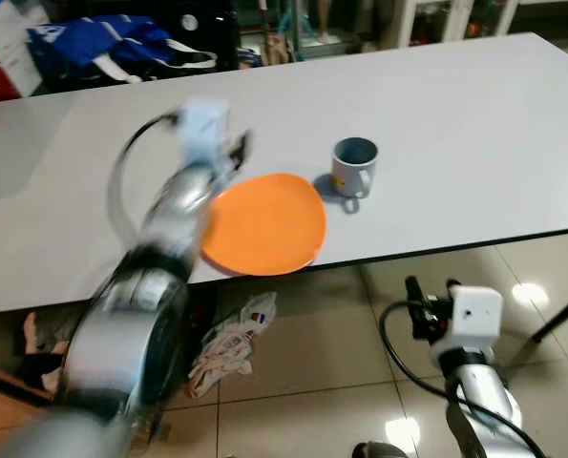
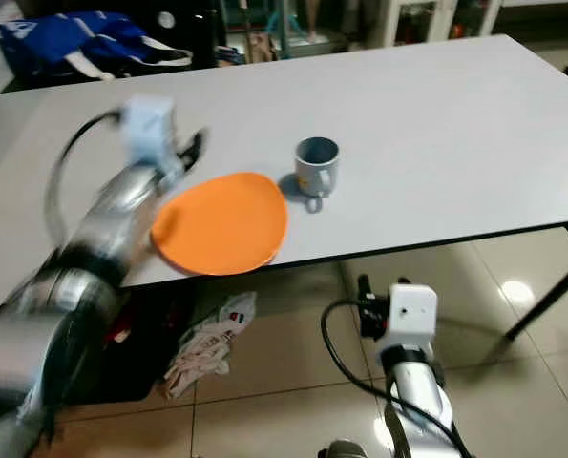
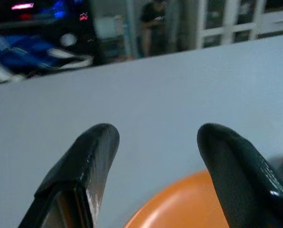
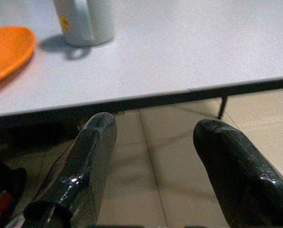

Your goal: Setting the table

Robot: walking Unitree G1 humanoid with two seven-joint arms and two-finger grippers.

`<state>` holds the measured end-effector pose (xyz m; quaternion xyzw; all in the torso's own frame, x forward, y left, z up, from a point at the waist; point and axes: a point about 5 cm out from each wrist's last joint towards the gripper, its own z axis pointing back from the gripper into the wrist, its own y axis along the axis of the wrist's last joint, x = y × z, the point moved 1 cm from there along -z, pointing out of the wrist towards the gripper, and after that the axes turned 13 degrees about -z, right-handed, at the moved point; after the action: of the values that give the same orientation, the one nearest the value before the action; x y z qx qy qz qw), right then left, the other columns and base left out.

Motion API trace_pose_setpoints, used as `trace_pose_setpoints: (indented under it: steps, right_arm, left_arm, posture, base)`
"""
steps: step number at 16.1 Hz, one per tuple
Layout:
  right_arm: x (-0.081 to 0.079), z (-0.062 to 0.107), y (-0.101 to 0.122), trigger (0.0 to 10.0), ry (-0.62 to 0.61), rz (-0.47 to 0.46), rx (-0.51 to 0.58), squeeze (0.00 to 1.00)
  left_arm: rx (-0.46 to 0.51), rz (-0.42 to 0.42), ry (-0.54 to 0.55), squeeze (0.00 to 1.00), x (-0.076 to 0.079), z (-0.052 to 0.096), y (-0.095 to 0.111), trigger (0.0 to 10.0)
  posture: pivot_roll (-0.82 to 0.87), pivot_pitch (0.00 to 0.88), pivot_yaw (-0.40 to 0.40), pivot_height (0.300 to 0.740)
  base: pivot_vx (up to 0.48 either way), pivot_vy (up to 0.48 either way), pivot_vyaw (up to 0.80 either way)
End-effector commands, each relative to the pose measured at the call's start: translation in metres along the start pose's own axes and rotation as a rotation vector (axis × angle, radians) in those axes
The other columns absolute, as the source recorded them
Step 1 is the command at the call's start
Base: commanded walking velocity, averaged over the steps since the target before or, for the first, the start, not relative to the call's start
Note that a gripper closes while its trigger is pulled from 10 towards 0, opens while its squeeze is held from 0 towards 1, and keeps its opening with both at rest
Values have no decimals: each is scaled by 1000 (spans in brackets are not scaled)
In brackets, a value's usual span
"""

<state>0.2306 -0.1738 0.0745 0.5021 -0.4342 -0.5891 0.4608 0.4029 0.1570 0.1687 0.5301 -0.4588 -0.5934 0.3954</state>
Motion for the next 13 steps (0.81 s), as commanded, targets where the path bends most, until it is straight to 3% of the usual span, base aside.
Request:
trace_pose_setpoints:
  steps: [1, 3, 4, 5, 7, 8, 9, 10, 13]
  right_arm:
    - [0, -5, 0, 10000, 5, -29, 9, 0]
    - [1, -13, 0, 10000, 7, -39, 16, 0]
    - [1, -14, 1, 10000, 9, -45, 19, 0]
    - [1, -18, 2, 10000, 8, -62, 28, 0]
    - [5, -24, 3, 10000, 9, -98, 53, 0]
    - [5, -25, 1, 10000, 13, -92, 51, 0]
    - [6, -25, 1, 10000, 14, -92, 50, 0]
    - [6, -25, -1, 10000, 14, -91, 48, 0]
    - [7, -25, -4, 10000, 8, -98, 48, 0]
  left_arm:
    - [2, -15, -26, 0, -1, 15, -7, 10000]
    - [44, -58, -63, 0, 4, 51, -20, 10000]
    - [64, -96, -82, 0, 5, 63, -26, 10000]
    - [43, -120, -105, 0, 8, 80, -47, 10000]
    - [-101, -131, -114, 0, 16, 118, -101, 10000]
    - [-133, -118, -124, 0, 25, 129, -111, 10000]
    - [-147, -106, -123, 0, 28, 132, -114, 10000]
    - [-173, -35, -95, 0, 33, 129, -114, 10000]
    - [-143, -19, -109, 0, 48, 116, -103, 10000]
  posture:
    - [-63, 0, 69, 740]
    - [-35, 0, 54, 740]
    - [-25, 0, 49, 740]
    - [-16, 0, 42, 740]
    - [-9, 0, 29, 740]
    - [-14, 0, 26, 740]
    - [-14, 0, 26, 740]
    - [-18, 0, 24, 740]
    - [-30, 0, 28, 740]
  base:
    - [0, 0, 0]
    - [0, 0, 0]
    - [0, 0, 0]
    - [0, 0, 0]
    - [0, 0, 0]
    - [0, 0, 0]
    - [0, 0, 0]
    - [0, 0, 0]
    - [0, 0, 0]
